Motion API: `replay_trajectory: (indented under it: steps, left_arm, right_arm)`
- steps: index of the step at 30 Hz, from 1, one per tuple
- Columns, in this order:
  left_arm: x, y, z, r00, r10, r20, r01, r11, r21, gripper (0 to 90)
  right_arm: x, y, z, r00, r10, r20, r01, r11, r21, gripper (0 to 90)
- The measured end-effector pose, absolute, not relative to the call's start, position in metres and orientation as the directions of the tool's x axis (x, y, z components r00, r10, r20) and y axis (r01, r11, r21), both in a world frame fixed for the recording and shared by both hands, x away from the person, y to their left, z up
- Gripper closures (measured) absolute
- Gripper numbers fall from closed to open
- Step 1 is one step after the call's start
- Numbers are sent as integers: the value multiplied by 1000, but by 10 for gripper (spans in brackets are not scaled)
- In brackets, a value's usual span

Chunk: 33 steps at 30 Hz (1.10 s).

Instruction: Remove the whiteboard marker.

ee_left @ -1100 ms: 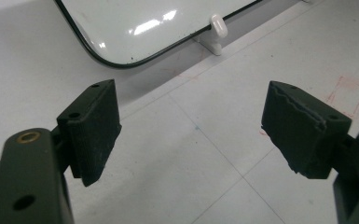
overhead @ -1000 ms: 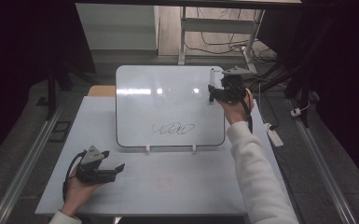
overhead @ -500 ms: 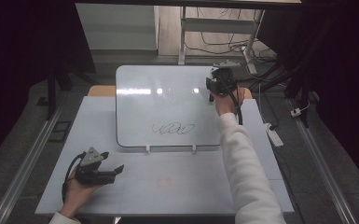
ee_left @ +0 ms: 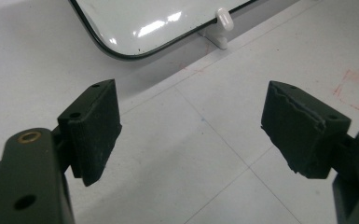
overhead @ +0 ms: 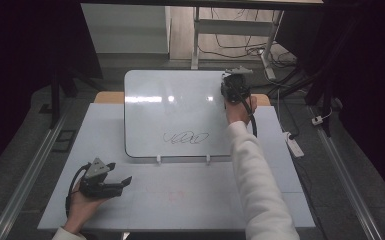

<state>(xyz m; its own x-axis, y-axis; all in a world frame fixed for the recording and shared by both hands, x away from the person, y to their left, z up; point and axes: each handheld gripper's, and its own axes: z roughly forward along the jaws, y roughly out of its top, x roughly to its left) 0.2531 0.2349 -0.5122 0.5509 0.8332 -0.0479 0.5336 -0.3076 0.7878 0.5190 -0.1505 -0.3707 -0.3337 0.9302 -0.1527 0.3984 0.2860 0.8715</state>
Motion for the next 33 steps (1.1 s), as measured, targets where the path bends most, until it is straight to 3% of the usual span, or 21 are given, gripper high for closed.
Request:
replay_trajectory:
  steps: [9, 18, 33]
  left_arm:
    - [252, 236, -512, 544, 838, -45, 533, -304, 790, 203]
    - [252, 237, -512, 540, 841, -47, 535, -300, 790, 203]
    - [257, 231, -498, 556, 826, -89, 515, -258, 818, 215]
  right_arm:
    - [517, -148, -371, -357, 926, -123, 397, 270, 877, 808]
    - [499, -160, -366, -399, 913, -81, 335, 228, 914, 809]
    - [422, -176, -387, -640, 768, -13, 261, 234, 936, 809]
